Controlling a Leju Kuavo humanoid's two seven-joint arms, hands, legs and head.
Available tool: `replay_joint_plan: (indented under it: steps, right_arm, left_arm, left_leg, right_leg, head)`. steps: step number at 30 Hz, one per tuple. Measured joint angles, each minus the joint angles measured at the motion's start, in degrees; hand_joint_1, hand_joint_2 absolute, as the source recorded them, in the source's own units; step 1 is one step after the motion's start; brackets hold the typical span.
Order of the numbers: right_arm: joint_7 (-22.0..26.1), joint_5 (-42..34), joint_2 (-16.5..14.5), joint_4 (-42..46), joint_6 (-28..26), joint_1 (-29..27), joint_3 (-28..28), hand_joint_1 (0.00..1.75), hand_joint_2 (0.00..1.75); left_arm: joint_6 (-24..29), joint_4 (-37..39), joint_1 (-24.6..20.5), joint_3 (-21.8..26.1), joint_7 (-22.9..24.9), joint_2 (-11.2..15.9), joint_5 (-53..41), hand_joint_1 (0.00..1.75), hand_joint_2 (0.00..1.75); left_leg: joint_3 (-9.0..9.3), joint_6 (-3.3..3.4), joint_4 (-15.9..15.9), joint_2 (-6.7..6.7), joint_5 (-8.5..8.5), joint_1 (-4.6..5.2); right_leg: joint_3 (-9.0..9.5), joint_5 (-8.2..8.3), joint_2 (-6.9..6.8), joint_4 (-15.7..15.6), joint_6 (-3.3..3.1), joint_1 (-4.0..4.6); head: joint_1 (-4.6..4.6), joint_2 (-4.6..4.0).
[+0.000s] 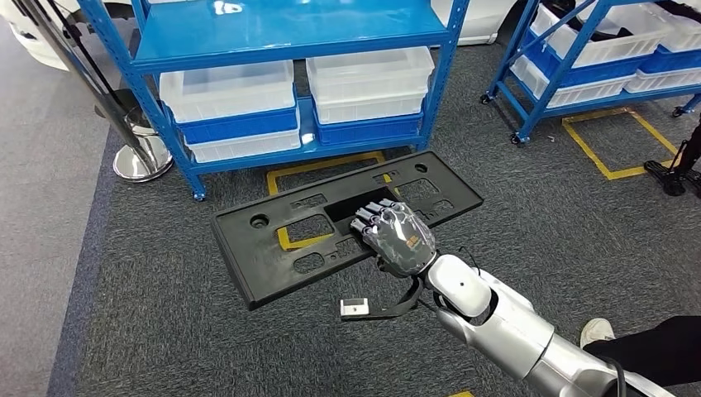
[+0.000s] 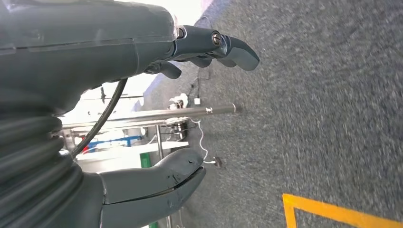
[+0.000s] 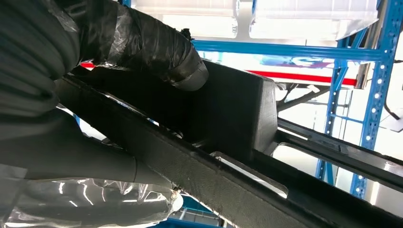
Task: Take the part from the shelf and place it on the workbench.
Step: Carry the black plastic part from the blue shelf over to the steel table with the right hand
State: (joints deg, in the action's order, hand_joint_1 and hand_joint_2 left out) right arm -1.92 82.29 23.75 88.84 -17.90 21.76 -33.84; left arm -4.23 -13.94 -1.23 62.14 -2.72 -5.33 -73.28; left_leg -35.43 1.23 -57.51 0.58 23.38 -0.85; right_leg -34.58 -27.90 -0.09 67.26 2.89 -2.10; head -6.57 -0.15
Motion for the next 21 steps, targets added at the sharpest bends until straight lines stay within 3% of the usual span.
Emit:
replay_joint_plan:
  steps: [2, 4, 6, 8, 10, 11, 12, 13, 15, 17, 18, 21]
  right_arm:
    - [0.0, -0.3, -0.1, 0.0, 0.2, 0.2, -0.1, 1.75, 1.75]
    - [0.0, -0.7, -0.2, 0.0, 0.3, 0.3, -0.3, 1.75, 1.75]
    - [0.0, -0.9, -0.4, 0.0, 0.5, 0.3, -0.4, 1.75, 1.75]
    - [0.0, -0.9, -0.5, 0.0, 0.5, 0.3, -0.4, 1.75, 1.75]
    - [0.0, -0.9, -0.6, 0.0, 0.5, 0.3, -0.4, 1.75, 1.75]
    - [0.0, -0.9, -0.7, 0.0, 0.6, 0.3, -0.5, 1.75, 1.75]
    - [0.0, -1.0, -0.7, 0.0, 0.6, 0.3, -0.6, 1.75, 1.75]
    - [0.0, -1.0, -0.7, 0.0, 0.7, 0.3, -0.7, 1.75, 1.75]
    - [-0.1, -1.4, -0.8, 0.0, 0.9, 0.3, -0.8, 1.75, 1.75]
    - [-0.1, -1.8, -1.1, 0.0, 1.0, 0.5, -0.9, 1.75, 1.75]
    - [-0.1, -1.9, -1.3, 0.0, 1.1, 0.5, -1.0, 1.75, 1.75]
    - [-0.2, -2.0, -1.4, 0.0, 1.3, 0.5, -1.1, 1.75, 1.75]
  left_arm:
    - [-0.1, 0.0, 0.0, 0.0, -0.4, 0.0, -0.3, 0.0, 1.75]
    - [-0.1, 0.0, 0.0, 0.0, -0.5, -0.1, -0.5, 0.0, 1.75]
    - [-0.1, 0.0, 0.1, 0.0, -0.6, -0.2, -0.5, 0.0, 1.75]
    - [-0.1, 0.0, 0.2, 0.0, -0.6, -0.2, -0.5, 0.0, 1.75]
    - [-0.1, 0.0, 0.2, 0.0, -0.6, -0.2, -0.5, 0.0, 1.75]
    - [-0.1, 0.0, 0.2, 0.0, -0.6, -0.2, -0.5, 0.0, 1.75]
    - [-0.1, 0.0, 0.3, 0.0, -0.6, -0.2, -0.5, 0.0, 1.75]
    - [-0.1, 0.0, 0.3, 0.0, -0.6, -0.2, -0.5, 0.0, 1.75]
    - [-0.1, -0.1, 0.3, 0.0, -0.6, -0.1, -0.5, 0.0, 1.75]
    - [-0.1, -0.1, 0.5, 0.1, -0.7, -0.1, -0.5, 0.0, 1.75]
    - [-0.1, -0.2, 0.6, 0.1, -0.7, 0.0, -0.6, 0.0, 1.75]
    - [-0.1, -0.2, 0.7, 0.2, -0.7, -0.1, -0.7, 0.0, 1.75]
  left_leg:
    - [-1.05, -0.78, -1.1, -0.1, -0.29, 0.08]
    - [-1.5, -1.62, -1.4, -0.15, -0.83, 0.15]
    - [-2.01, -2.29, -2.0, -0.18, -0.46, -0.13]
    - [-3.66, -2.67, -6.0, -0.2, 3.15, -0.33]
    - [-6.19, -2.83, -13.5, -0.21, 7.86, -0.31]
    - [-6.99, -2.75, -16.5, -0.21, 9.06, -0.28]
    - [-6.85, -2.51, -17.6, -0.24, 9.14, -0.19]
    - [-5.57, -2.07, -16.5, -0.34, 8.21, -0.02]
    - [-0.62, -0.41, -9.2, -1.58, 5.46, 0.48]
    - [3.35, 0.88, -2.9, -3.24, 4.33, 0.85]
    - [4.08, 1.19, -1.6, -3.68, 4.43, 1.01]
    - [4.97, 1.42, 0.6, -2.41, 3.43, 1.16]
  right_leg:
    - [3.86, -1.5, 0.12, -5.9, -0.29, 0.05]
    - [4.35, -2.65, 0.23, -7.6, -1.5, 0.4]
    - [3.75, -2.07, 0.11, -7.6, -2.73, 0.46]
    - [3.03, -1.28, -0.01, -7.7, -3.77, 0.53]
    - [2.15, -0.61, -0.07, -7.7, -4.26, 0.91]
    - [1.72, -0.31, -0.02, -7.6, -4.37, 1.16]
    - [1.33, -0.04, 0.14, -7.6, -4.44, 1.43]
    - [1.04, 0.18, 0.37, -7.5, -4.47, 1.72]
    - [0.74, 0.53, 0.96, -7.5, -4.45, 2.1]
    - [0.53, 0.91, 1.54, -7.6, -4.14, 1.99]
    - [0.4, 1.17, 1.89, -7.6, -3.81, 1.7]
    - [0.11, 1.66, 2.8, -8.0, -2.64, 1.42]
  head:
    - [0.01, 0.0]
    - [0.04, 0.0]
    - [0.04, 0.0]
    - [0.05, 0.0]
    - [0.04, 0.0]
    - [0.05, 0.0]
    - [0.05, 0.0]
    - [0.05, 0.0]
    - [0.02, 0.0]
    - [0.0, 0.0]
    - [0.01, 0.0]
    - [0.02, 0.0]
